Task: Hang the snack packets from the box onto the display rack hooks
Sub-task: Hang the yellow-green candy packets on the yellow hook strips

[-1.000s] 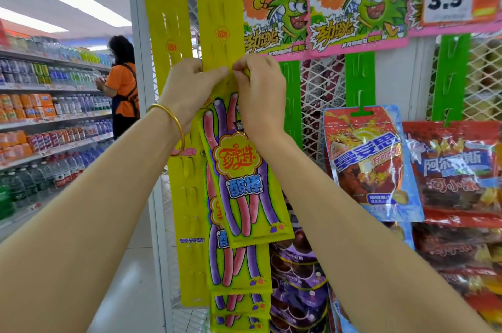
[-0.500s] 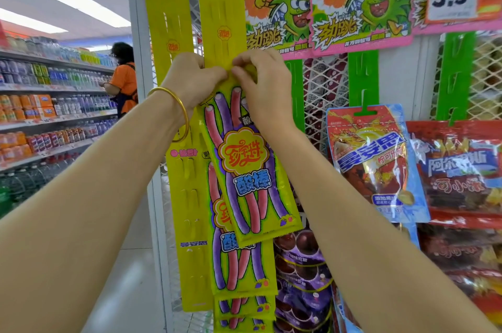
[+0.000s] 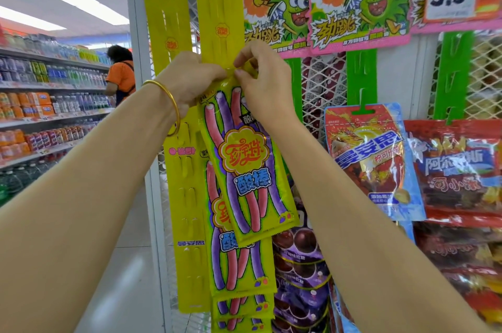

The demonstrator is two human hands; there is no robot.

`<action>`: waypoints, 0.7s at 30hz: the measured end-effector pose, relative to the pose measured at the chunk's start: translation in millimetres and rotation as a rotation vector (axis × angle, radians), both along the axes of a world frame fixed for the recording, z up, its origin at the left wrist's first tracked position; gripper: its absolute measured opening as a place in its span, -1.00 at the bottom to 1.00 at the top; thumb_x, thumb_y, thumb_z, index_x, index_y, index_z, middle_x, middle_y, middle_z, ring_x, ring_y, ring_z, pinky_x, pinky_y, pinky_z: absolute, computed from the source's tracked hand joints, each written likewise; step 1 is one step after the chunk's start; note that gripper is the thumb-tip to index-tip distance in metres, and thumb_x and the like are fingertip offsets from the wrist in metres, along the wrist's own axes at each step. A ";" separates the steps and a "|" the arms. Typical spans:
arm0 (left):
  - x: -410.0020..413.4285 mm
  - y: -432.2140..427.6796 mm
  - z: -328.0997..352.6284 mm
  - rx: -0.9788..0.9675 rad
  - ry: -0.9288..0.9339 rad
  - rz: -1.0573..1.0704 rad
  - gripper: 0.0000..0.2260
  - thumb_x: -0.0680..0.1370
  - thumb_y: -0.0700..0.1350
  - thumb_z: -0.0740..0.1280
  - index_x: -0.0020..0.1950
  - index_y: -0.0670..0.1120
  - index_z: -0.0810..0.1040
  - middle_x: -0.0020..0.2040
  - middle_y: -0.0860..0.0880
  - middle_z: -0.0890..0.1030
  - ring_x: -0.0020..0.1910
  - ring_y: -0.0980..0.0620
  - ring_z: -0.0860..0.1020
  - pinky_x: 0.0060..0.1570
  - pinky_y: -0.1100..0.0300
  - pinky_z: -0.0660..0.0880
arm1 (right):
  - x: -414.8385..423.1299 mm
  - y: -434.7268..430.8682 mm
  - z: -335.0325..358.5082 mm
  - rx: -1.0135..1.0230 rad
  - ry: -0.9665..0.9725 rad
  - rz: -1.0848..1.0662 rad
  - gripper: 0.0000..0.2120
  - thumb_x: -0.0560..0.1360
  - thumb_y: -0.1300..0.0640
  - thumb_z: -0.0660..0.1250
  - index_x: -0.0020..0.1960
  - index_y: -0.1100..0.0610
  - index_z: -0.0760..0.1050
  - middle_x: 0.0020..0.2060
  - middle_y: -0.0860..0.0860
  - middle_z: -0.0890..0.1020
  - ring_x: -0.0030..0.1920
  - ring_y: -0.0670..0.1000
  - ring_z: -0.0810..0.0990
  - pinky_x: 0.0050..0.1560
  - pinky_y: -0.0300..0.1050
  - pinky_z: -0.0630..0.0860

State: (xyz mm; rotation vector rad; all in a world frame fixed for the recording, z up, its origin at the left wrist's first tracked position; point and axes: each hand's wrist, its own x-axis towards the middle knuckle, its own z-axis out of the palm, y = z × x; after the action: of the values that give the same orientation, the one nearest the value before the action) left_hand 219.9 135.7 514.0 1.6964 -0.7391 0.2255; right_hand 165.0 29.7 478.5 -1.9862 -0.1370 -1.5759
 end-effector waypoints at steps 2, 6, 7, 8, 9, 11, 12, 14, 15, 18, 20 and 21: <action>-0.7 0.5 -0.3 0.011 -0.006 -0.017 -0.76 0.47 -0.20 0.37 -0.30 -0.08 0.34 -0.32 -0.08 0.44 -0.32 -0.03 0.46 -0.23 0.14 0.39 | 0.0 0.3 -0.9 0.005 -0.004 0.005 -0.89 0.44 0.31 0.34 -0.10 0.14 0.47 -0.30 -0.18 0.39 -0.27 -0.19 0.35 -0.30 -0.26 0.28; -1.2 0.6 -1.7 0.003 -0.018 -0.018 -0.74 0.47 -0.19 0.37 -0.31 -0.07 0.31 -0.36 -0.06 0.39 -0.39 0.03 0.40 -0.30 0.18 0.33 | 1.6 1.8 -1.1 0.020 -0.030 -0.008 -0.89 0.45 0.29 0.35 -0.07 0.14 0.48 -0.26 -0.11 0.43 -0.28 -0.18 0.36 -0.31 -0.30 0.27; -1.3 0.5 -2.2 -0.008 -0.016 -0.014 -0.74 0.47 -0.19 0.37 -0.32 -0.07 0.31 -0.36 -0.06 0.38 -0.38 0.02 0.39 -0.28 0.16 0.32 | 1.5 2.0 -1.3 0.018 -0.028 -0.013 -0.89 0.45 0.28 0.35 -0.07 0.13 0.48 -0.23 -0.08 0.44 -0.29 -0.19 0.36 -0.30 -0.30 0.29; -0.4 0.0 -2.7 -0.014 -0.022 -0.013 -0.73 0.46 -0.18 0.38 -0.32 -0.07 0.31 -0.37 -0.06 0.37 -0.38 0.01 0.38 -0.27 0.14 0.32 | 1.0 1.8 -2.2 0.014 -0.025 -0.020 -0.89 0.45 0.29 0.35 -0.08 0.13 0.48 -0.22 -0.07 0.45 -0.28 -0.17 0.37 -0.28 -0.26 0.32; -0.5 -0.4 -3.2 -0.011 -0.031 -0.010 -0.72 0.46 -0.18 0.38 -0.33 -0.07 0.30 -0.37 -0.07 0.36 -0.37 -0.01 0.38 -0.27 0.13 0.31 | 0.6 1.7 -3.6 0.010 -0.024 -0.031 -0.89 0.44 0.29 0.35 -0.08 0.13 0.48 -0.22 -0.07 0.45 -0.25 -0.12 0.38 -0.25 -0.20 0.36; 0.4 -1.2 -4.2 0.007 -0.055 -0.001 -0.71 0.44 -0.15 0.40 -0.33 -0.06 0.30 -0.34 -0.09 0.35 -0.28 -0.02 0.39 -0.24 0.08 0.30 | -1.2 1.7 -6.1 0.016 -0.019 -0.056 -0.89 0.45 0.28 0.35 -0.08 0.12 0.47 -0.22 -0.07 0.45 -0.21 -0.06 0.39 -0.22 -0.06 0.41; 0.6 -0.6 -4.3 0.016 -0.079 0.007 -0.72 0.43 -0.14 0.42 -0.33 -0.07 0.31 -0.33 -0.10 0.36 -0.25 -0.04 0.39 -0.23 0.07 0.31 | -2.7 2.3 -6.6 0.022 -0.013 -0.070 -0.89 0.45 0.27 0.35 -0.08 0.12 0.47 -0.22 -0.06 0.45 -0.20 -0.04 0.40 -0.21 -0.02 0.43; -1.7 1.3 -5.1 0.027 -0.103 -0.027 -0.79 0.36 -0.10 0.46 -0.24 -0.16 0.46 -0.27 -0.15 0.52 -0.21 -0.11 0.49 -0.19 0.04 0.44 | -6.6 3.7 -6.6 0.025 0.019 -0.105 -0.89 0.46 0.24 0.35 -0.06 0.11 0.47 -0.21 -0.06 0.45 -0.18 -0.01 0.43 -0.20 0.00 0.44; -2.5 2.5 -5.8 0.027 -0.098 -0.054 -0.74 0.32 -0.10 0.47 -0.12 -0.22 0.54 -0.15 -0.21 0.60 -0.12 -0.17 0.57 -0.06 -0.05 0.52 | -8.8 4.5 -7.4 0.021 0.048 -0.127 -0.90 0.47 0.22 0.34 -0.04 0.10 0.47 -0.20 -0.06 0.46 -0.16 0.02 0.46 -0.19 -0.01 0.45; -3.2 7.6 -11.9 0.000 -0.090 -0.101 -0.72 0.41 -0.26 0.43 0.11 -0.22 0.53 0.00 -0.21 0.62 0.01 -0.20 0.59 0.12 -0.15 0.51 | -13.3 7.6 -17.9 0.008 0.129 -0.185 -0.91 0.49 0.18 0.33 -0.01 0.08 0.47 -0.12 -0.04 0.51 -0.09 0.05 0.52 -0.18 -0.04 0.46; -1.7 9.2 -18.2 -0.023 -0.108 -0.138 -0.69 0.44 -0.38 0.36 0.16 -0.21 0.48 -0.08 -0.14 0.61 -0.09 -0.12 0.60 0.05 -0.06 0.55 | -14.6 9.7 -26.4 0.016 0.143 -0.203 -0.91 0.51 0.16 0.32 0.01 0.08 0.47 -0.04 -0.01 0.56 -0.08 0.04 0.52 -0.17 -0.06 0.44; -3.0 9.6 -21.9 -0.026 -0.134 -0.159 -0.64 0.42 -0.43 0.34 0.18 -0.20 0.47 -0.10 -0.11 0.61 -0.14 -0.05 0.61 -0.01 0.03 0.57 | -15.1 10.5 -28.4 0.021 0.138 -0.212 -0.90 0.51 0.16 0.31 0.02 0.09 0.47 -0.02 0.00 0.56 -0.07 0.03 0.51 -0.17 -0.08 0.42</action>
State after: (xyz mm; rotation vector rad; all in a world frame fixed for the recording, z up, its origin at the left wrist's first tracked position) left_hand 216.9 145.3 492.0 1.6003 -0.9627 0.2379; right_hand 150.0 40.2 450.1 -2.1428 0.1488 -1.5525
